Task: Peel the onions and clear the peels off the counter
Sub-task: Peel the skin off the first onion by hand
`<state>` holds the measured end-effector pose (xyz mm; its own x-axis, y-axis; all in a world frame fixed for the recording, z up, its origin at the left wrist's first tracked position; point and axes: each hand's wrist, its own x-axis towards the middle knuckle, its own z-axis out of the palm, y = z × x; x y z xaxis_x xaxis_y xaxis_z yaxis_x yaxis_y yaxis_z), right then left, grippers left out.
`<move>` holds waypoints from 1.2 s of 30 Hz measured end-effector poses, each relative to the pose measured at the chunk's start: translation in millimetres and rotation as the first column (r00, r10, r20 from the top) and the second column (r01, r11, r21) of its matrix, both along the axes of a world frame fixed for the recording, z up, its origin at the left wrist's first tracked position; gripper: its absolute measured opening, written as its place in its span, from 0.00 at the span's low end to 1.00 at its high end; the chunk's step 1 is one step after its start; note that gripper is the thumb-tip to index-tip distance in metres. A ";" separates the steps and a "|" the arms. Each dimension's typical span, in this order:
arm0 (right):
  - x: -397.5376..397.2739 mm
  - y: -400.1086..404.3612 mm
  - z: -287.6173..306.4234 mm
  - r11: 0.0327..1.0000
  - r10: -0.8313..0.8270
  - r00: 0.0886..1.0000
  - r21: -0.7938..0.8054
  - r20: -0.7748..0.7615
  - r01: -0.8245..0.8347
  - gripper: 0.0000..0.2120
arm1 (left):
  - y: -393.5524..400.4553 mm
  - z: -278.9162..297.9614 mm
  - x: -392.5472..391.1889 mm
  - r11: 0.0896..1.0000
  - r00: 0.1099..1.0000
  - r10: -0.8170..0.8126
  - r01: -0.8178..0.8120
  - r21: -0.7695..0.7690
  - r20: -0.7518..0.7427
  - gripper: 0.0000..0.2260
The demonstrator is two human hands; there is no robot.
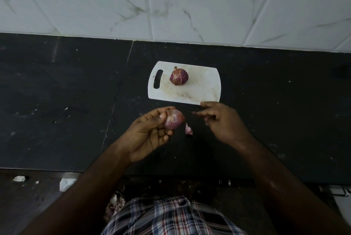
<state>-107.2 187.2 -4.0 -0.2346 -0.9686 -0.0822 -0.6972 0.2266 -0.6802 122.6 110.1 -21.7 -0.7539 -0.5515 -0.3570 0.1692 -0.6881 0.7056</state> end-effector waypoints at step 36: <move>27.9 1.0 9.9 0.960 -0.150 0.313 0.062 0.938 0.273 0.15 | 2.8 -10.0 -27.8 0.897 0.934 0.298 -0.203 -0.393 0.198 0.05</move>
